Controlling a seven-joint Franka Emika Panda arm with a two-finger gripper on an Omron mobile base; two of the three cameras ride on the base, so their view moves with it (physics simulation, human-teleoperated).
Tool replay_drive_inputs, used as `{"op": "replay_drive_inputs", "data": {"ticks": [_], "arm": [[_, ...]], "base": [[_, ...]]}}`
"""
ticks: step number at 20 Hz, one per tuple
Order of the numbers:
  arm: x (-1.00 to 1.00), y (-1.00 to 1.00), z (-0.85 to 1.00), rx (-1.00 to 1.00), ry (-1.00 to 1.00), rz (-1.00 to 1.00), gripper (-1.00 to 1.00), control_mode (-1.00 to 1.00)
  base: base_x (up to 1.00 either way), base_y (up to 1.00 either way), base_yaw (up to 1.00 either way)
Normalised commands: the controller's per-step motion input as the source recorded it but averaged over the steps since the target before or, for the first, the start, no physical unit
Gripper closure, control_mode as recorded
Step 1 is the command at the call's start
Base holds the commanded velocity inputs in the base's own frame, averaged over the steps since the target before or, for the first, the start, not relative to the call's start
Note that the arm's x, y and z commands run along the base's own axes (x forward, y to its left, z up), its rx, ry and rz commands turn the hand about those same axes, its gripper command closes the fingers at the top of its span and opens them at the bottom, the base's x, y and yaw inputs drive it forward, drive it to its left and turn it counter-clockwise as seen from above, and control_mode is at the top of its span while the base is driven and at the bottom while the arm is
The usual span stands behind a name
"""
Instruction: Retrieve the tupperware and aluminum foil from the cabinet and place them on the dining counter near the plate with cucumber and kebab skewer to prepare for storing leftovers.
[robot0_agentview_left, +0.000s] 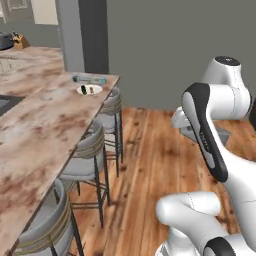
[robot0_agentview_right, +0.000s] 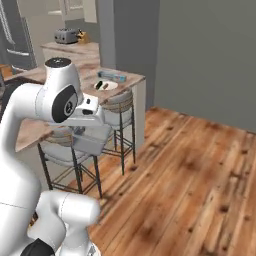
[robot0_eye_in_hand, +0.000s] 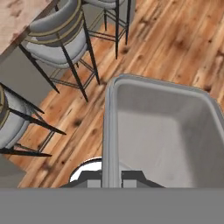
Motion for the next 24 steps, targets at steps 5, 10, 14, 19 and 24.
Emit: {"op": "replay_drive_inputs", "data": {"ticks": [5, 10, 14, 19, 24], "arm": [[0.0, 0.0, 0.0, 0.0, 0.0, 0.0, 1.0, 1.0], [0.0, 0.0, 0.0, 0.0, 0.0, 0.0, 1.0, 1.0], [0.0, 0.0, 0.0, 0.0, 0.0, 0.0, 1.0, 1.0], [0.0, 0.0, 0.0, 0.0, 0.0, 0.0, 1.0, 1.0], [0.0, 0.0, 0.0, 0.0, 0.0, 0.0, 1.0, 1.0]], "base": [[1.0, -0.48, 0.58], [1.0, -0.56, 0.58], [1.0, -0.63, 0.57], [1.0, -0.68, 0.55], [1.0, -0.63, 0.58]]}}
